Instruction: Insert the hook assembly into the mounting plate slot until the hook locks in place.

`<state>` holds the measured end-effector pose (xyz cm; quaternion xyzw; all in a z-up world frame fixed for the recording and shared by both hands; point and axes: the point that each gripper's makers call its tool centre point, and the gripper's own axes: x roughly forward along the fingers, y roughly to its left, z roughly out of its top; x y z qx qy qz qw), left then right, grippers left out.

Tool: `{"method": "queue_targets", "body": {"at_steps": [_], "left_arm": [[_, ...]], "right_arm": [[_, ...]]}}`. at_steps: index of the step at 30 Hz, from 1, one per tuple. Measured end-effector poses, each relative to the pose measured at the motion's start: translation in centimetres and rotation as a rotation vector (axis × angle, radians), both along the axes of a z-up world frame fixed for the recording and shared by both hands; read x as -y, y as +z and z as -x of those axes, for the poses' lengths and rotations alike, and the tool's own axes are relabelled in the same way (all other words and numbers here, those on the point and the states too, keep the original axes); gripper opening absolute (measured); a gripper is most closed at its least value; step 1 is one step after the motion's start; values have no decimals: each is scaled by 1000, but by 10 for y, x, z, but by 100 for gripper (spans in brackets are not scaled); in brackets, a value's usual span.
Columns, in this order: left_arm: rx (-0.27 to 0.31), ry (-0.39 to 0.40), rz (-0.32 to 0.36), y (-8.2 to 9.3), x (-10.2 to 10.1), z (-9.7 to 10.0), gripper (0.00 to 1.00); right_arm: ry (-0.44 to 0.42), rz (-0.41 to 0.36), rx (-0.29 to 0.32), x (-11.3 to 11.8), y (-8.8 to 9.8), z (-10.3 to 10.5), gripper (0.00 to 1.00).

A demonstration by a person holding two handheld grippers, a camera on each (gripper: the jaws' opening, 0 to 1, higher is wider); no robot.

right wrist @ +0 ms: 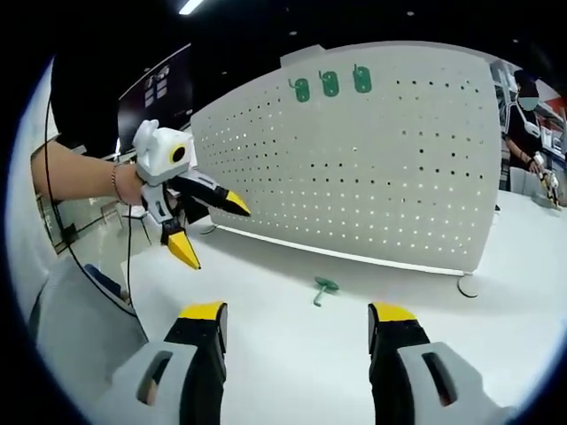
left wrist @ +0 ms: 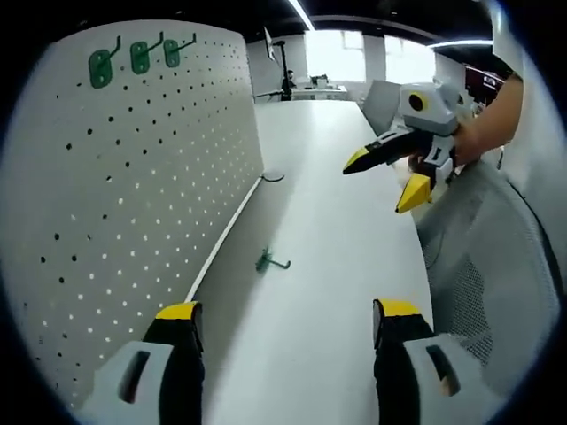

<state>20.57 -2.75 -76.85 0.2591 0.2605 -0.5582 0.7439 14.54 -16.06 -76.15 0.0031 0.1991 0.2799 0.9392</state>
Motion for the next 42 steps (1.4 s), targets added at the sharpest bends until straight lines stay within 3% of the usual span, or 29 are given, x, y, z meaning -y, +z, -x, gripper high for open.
{"method": "queue_targets", "body": {"at_steps": [25, 42], "left_arm": [[-8, -204, -149, -18, 20, -13, 81], [-19, -292, -215, -33, 33, -25, 81]], "right_arm": [[-2, 3, -16, 0, -4, 1, 65], [-4, 19, -31, 2, -8, 1, 66]]}}
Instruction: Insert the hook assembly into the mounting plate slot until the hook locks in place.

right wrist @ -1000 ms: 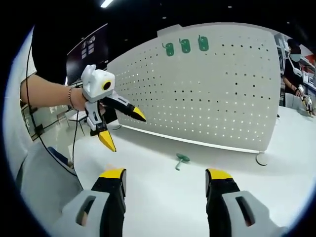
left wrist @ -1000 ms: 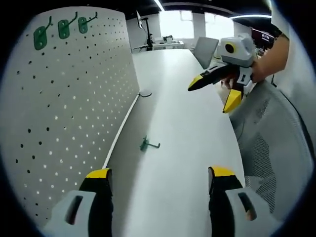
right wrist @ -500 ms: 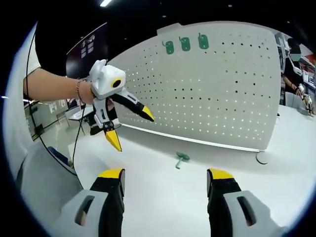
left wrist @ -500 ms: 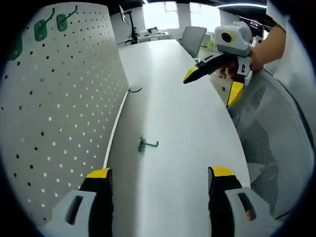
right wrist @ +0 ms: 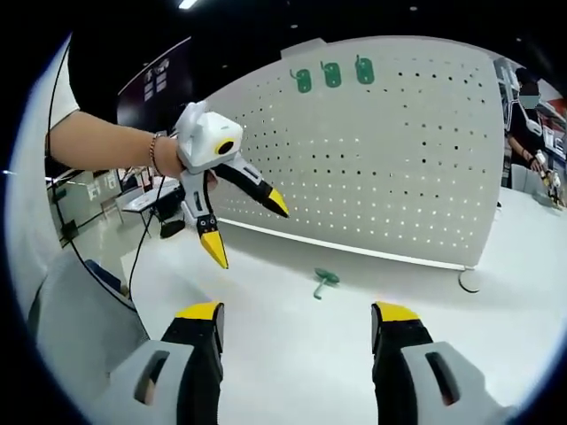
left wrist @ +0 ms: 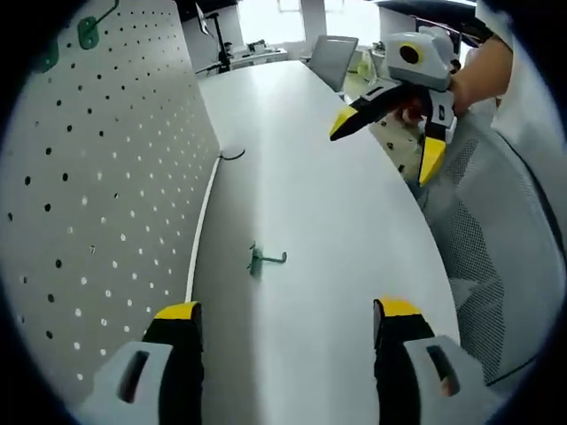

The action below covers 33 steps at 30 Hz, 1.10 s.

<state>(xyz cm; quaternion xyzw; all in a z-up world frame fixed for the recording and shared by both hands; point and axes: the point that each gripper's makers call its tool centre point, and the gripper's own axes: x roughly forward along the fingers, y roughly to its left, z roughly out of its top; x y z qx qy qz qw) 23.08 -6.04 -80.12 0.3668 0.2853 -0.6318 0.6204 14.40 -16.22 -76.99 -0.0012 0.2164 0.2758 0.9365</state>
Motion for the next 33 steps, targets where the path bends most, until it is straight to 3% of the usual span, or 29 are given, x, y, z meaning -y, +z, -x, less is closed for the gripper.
{"method": "queue_targets", "body": {"at_steps": [15, 33], "left_arm": [[7, -67, -44, -11, 10, -11, 80], [-28, -105, -78, -30, 24, -16, 80]], "right_arm": [[-11, -4, -9, 3, -2, 0, 65], [-22, 10, -21, 6, -5, 0, 67]]}}
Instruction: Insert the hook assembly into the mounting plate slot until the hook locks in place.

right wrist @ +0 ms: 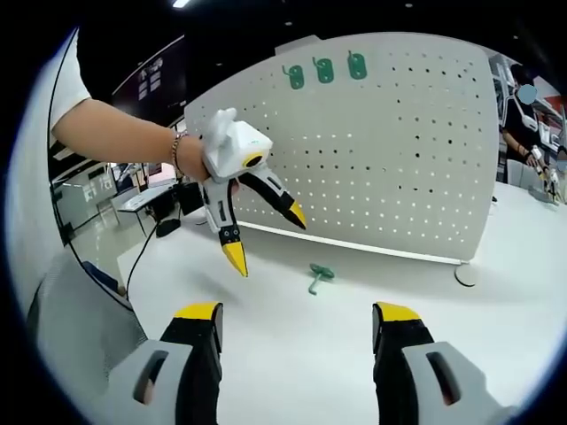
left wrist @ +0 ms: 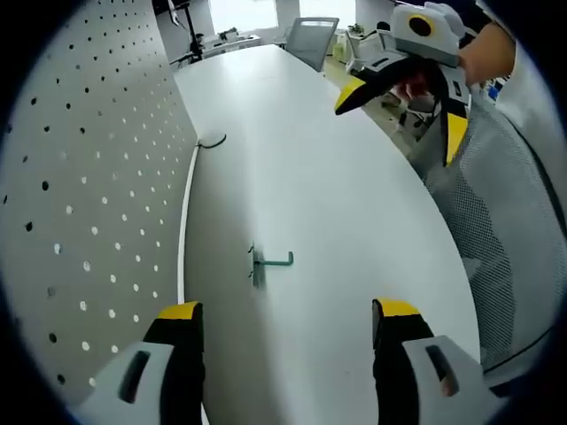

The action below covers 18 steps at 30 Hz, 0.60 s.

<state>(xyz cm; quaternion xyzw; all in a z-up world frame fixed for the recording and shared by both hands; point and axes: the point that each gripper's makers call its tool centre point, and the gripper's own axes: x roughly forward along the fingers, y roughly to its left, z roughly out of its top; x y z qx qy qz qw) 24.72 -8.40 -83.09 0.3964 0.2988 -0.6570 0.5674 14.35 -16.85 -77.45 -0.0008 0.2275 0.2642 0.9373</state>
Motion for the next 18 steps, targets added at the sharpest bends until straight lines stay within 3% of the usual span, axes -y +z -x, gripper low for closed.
{"method": "queue_targets", "body": {"at_steps": [18], "left_arm": [[-12, -46, -36, -18, 16, -1, 80]], "right_arm": [[-20, -10, 0, 3, 0, -1, 67]]}}
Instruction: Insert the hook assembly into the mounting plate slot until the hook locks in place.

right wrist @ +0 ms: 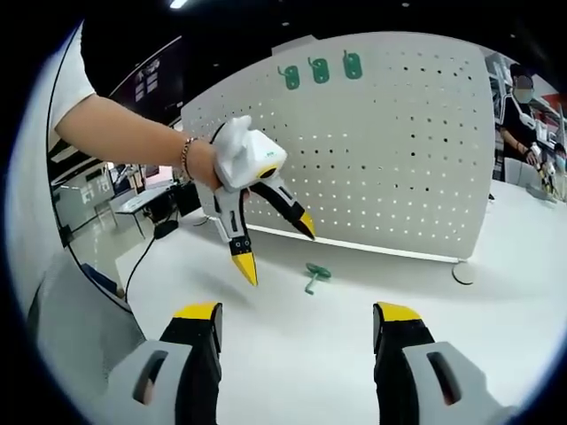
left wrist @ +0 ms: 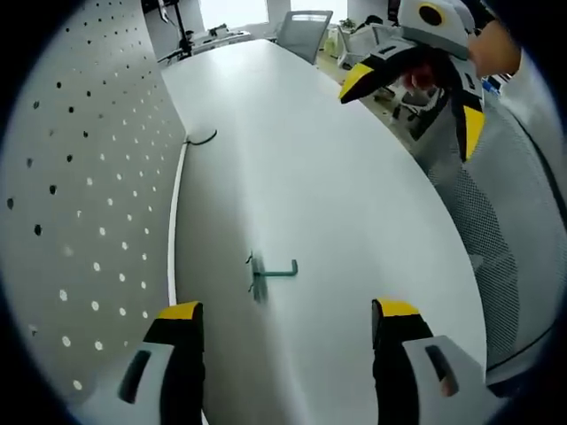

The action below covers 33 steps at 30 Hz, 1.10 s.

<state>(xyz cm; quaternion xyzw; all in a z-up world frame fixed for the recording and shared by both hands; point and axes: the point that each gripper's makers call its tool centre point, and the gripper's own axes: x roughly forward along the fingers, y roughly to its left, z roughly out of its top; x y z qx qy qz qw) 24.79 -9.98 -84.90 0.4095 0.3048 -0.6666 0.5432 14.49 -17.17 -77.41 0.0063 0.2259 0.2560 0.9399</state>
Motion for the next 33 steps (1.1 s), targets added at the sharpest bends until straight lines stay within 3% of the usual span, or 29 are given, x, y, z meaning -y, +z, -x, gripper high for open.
{"method": "queue_targets", "body": {"at_steps": [33], "left_arm": [[-11, -65, -104, -38, 7, 4, 78]], "right_arm": [[-39, -31, 6, 7, 4, -2, 66]]}}
